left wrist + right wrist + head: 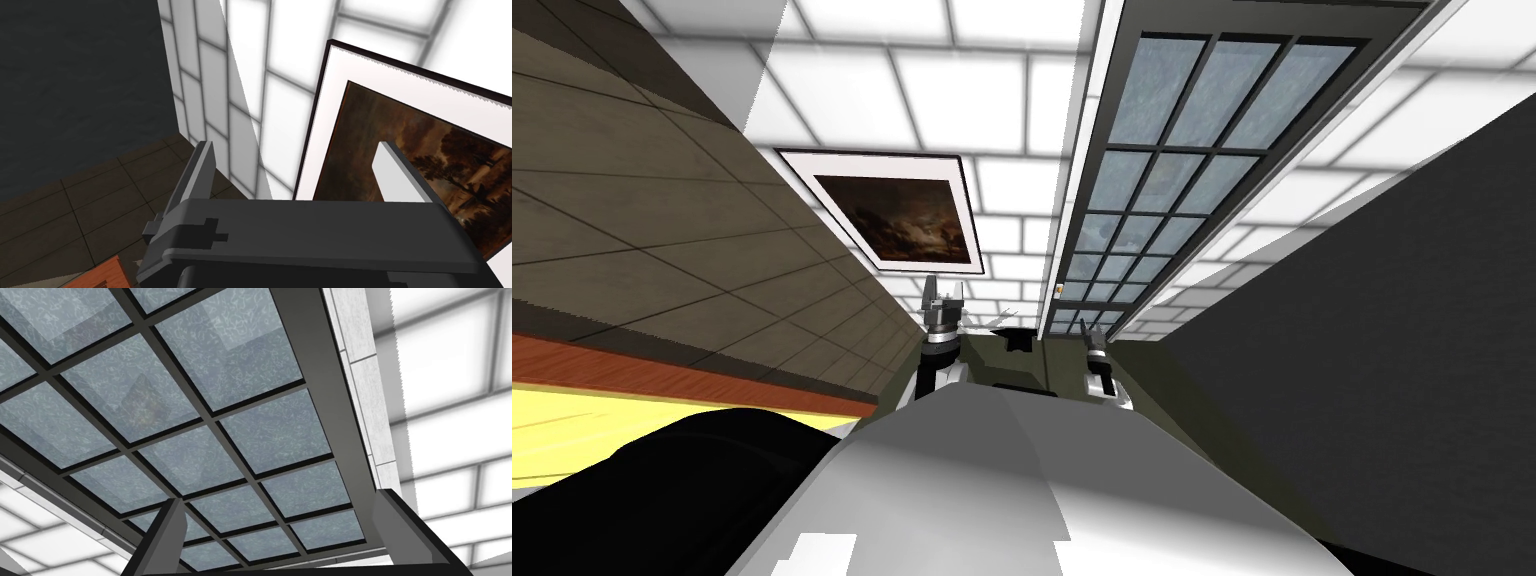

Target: Pull the door open

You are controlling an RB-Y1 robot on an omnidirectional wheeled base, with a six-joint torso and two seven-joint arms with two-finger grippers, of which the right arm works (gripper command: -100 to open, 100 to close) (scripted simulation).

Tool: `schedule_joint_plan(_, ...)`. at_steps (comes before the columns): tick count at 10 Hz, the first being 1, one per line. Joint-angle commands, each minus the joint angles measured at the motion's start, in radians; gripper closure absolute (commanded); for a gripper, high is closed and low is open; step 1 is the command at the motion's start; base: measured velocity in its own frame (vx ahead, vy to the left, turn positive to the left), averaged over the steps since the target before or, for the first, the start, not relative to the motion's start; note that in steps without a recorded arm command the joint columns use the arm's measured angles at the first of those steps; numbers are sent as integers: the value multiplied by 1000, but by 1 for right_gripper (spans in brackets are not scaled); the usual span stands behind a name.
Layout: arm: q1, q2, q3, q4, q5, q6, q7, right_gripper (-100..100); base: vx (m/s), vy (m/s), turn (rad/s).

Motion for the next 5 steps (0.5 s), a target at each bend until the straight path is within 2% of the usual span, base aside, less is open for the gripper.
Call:
schedule_joint_plan(1, -22, -3, -9, 50, 2, -14, 40, -100, 84, 5, 118)
schedule_joint_plan(2, -22, -3, -9, 60, 2, -14, 40, -100, 67, -1, 30)
schedule_joint_plan(3, -36, -5, -14, 94, 4, -20, 65, -100, 61, -9, 49)
schedule_joint_plan(4, -36, -5, -14, 97, 4, -20, 65, -100, 49, -10, 35)
schedule_joint_plan(5, -51, -6, -20, 133, 6, -27, 90, -100, 64, 4, 66)
